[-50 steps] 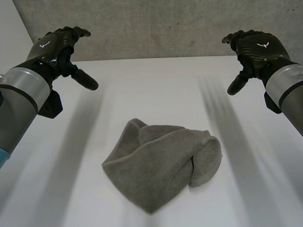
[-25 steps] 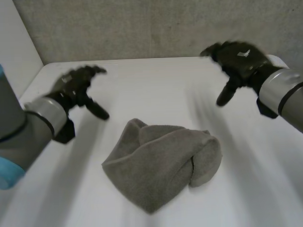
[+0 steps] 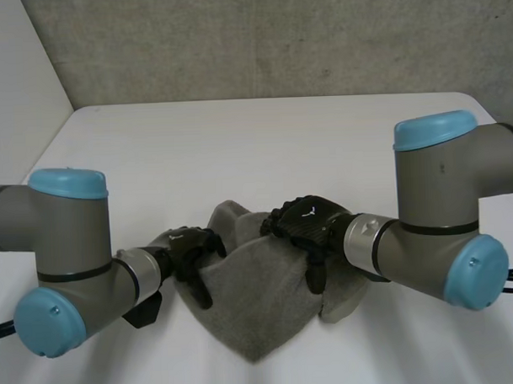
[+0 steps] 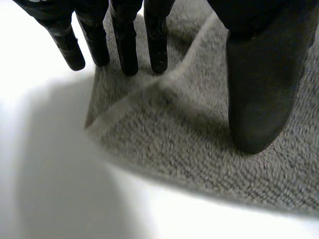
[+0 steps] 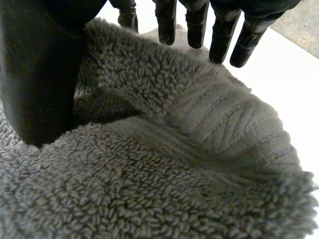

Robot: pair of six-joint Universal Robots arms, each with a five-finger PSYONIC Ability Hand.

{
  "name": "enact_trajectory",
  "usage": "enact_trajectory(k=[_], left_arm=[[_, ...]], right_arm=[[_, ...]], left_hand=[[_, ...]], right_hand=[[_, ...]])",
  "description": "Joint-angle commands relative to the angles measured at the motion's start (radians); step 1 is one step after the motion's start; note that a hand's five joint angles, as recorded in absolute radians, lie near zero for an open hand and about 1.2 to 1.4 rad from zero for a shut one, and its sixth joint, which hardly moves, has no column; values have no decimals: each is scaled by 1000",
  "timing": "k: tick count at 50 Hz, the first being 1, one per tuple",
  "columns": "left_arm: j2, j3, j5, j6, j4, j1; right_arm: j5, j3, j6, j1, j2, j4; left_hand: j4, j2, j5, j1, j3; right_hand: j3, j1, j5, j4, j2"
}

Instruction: Fold the towel.

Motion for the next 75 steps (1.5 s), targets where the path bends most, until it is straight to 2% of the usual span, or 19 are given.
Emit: enact_trajectory(k=[1, 6, 8, 13, 26, 28, 30, 33, 38, 43, 46, 52, 59, 64, 68, 70, 72, 73, 75], left_arm=[[-33, 2, -73, 1, 30, -3], [-33, 0, -102, 1, 41, -12], [-24, -5, -102, 1, 41, -12], [-19, -6, -102, 1, 41, -14], [-4, -12, -100, -1, 36, -32], [9, -15, -96, -2, 35, -35], [37, -26, -93, -4, 35, -40], [73, -38, -93, -4, 35, -57], [108, -41, -94, -4, 36, -77], [159, -52, -91, -5, 39, -89], [171, -55, -91, -4, 41, -89], [170, -54, -90, -2, 39, -81], [165, -38, -76, 1, 36, -72], [131, 78, -31, 10, 44, -38], [58, 228, -27, 44, 55, -14], [33, 318, -25, 72, 59, 8], [15, 493, -33, 114, 75, 28], [15, 494, -33, 114, 75, 28], [24, 565, -34, 108, 93, 23]], right_arm=[[95, -47, -19, 14, 55, 1], [114, -50, -53, 15, 49, 10], [99, -29, -64, 0, 18, 9], [94, 20, -64, -11, -71, 3], [77, 244, -48, -90, -267, -103], [73, 295, -51, -129, -307, -137], [73, 310, -51, -141, -318, -142], [74, 327, -50, -147, -333, -143], [71, 344, -51, -169, -370, -142], [60, 378, -56, -184, -382, -142], [39, 390, -58, -187, -390, -142], [-4, 379, -61, -190, -399, -129], [-68, 347, -81, -236, -416, -109], [-166, 240, -183, -245, -354, -92], [-160, 95, -263, -245, -249, -97], [-109, -152, -317, -232, -168, -100], [-63, -281, -312, -226, -152, -114], [-62, -282, -312, -225, -152, -114], [16, -468, -267, -212, -155, -262]], left_hand=[[-52, -67, -62, -58, -44], [-52, -82, -77, -73, -44], [-52, -102, -98, -93, -44], [-52, -96, -92, -87, -44], [-52, 71, 75, 80, -44], [-52, 156, 160, 165, -44], [-52, 428, 432, 437, -44], [-52, 535, 539, 544, -44], [-52, 541, 545, 550, -44], [-52, 804, 808, 813, -44], [-52, 992, 996, 1001, -44], [-52, 992, 997, 1001, -44], [-52, 992, 997, 1001, -44], [-52, 992, 997, 1001, -44], [-52, 992, 997, 1001, -44], [-52, 992, 997, 1001, -44], [-52, 992, 997, 1001, -44], [-52, 992, 997, 1001, -44], [-52, 992, 997, 1001, -44]], right_hand=[[-6, -59, -61, -7, -76], [-6, 28, 26, -7, 10], [-6, 294, 292, -7, 276], [-6, 535, 533, -7, 518], [-6, 580, 578, -7, 562], [-6, 580, 578, -7, 562], [-6, 580, 578, -7, 562], [-6, 577, 575, -7, 559], [-6, 583, 581, -7, 565], [-6, 621, 619, -7, 603], [-6, 793, 791, -7, 776], [-6, 1131, 1129, -7, 1114], [-6, 1163, 1161, -7, 1146], [-6, 1163, 1161, -7, 1146], [-6, 1163, 1161, -7, 1146], [-6, 1163, 1161, -7, 1146], [-6, 1163, 1161, -7, 1146], [-6, 1163, 1161, -7, 1146], [-6, 1163, 1161, -7, 1146]])
